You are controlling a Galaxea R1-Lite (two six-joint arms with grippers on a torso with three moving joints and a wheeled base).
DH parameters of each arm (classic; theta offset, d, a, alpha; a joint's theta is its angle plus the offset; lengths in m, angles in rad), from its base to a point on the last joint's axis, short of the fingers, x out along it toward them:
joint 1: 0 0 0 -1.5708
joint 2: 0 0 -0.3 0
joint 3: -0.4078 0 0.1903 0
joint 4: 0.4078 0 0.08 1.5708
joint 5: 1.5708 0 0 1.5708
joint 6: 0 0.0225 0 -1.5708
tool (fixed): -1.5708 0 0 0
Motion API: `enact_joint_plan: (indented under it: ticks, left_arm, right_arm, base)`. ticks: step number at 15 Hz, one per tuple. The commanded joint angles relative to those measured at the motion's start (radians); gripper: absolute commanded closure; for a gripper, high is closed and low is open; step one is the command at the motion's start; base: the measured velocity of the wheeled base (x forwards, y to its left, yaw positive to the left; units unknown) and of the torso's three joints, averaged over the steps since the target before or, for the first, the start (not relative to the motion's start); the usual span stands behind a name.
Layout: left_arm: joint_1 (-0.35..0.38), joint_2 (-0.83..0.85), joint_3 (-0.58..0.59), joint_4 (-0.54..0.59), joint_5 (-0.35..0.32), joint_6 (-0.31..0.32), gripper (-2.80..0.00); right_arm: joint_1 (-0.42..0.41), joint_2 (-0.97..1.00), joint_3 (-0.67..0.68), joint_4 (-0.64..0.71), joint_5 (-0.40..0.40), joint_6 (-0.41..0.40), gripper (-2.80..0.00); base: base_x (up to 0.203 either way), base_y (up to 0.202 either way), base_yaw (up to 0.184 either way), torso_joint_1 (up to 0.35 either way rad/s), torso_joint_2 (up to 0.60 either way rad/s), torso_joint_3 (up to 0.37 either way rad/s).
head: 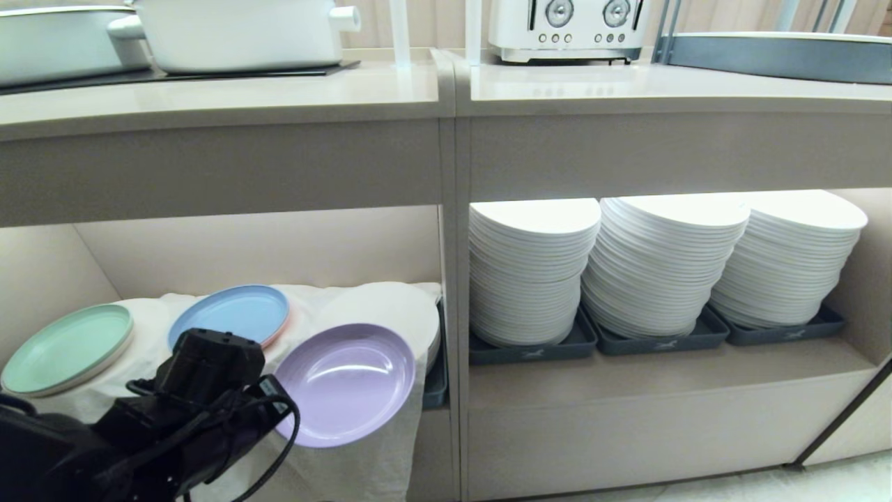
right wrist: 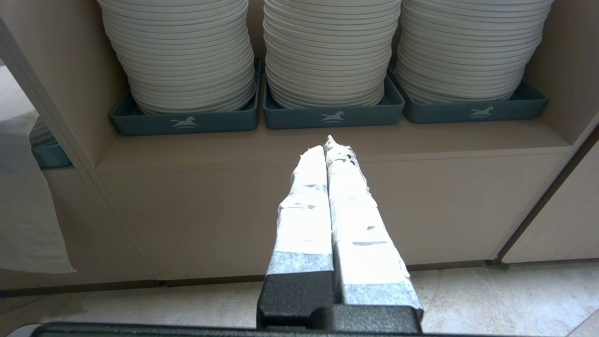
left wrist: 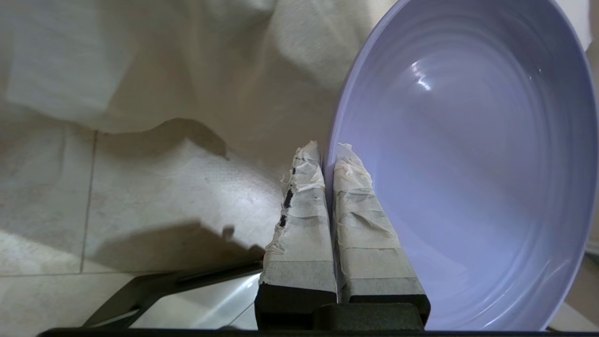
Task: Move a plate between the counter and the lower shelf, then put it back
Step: Put the plate
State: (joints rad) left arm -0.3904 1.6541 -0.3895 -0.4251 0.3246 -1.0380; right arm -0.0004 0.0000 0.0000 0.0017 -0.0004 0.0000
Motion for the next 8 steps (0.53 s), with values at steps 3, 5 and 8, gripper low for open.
enact_joint_plan:
  ticks: [3,5,8]
  left_arm:
    - [-0.024,-0.124,0.095,-0.001,0.001,0.0,0.0]
    - [-0.05,-0.16,0.119,0.006,0.001,0.003,0.0]
    - [-0.103,-0.208,0.138,0.061,0.001,0.006,0.0]
  right_arm:
    - [0.0,0.0,0.0,0.0,0.0,0.0,0.0]
    - [0.0,0.0,0.0,0.0,-0.001,0.0,0.0]
    - [0.0,0.0,0.0,0.0,0.0,0.0,0.0]
  base:
    - [0.0,0.0,0.0,0.0,0.0,0.0]
    - [0.0,0.0,0.0,0.0,0.0,0.0]
    - [0.0,0.0,0.0,0.0,0.0,0.0]
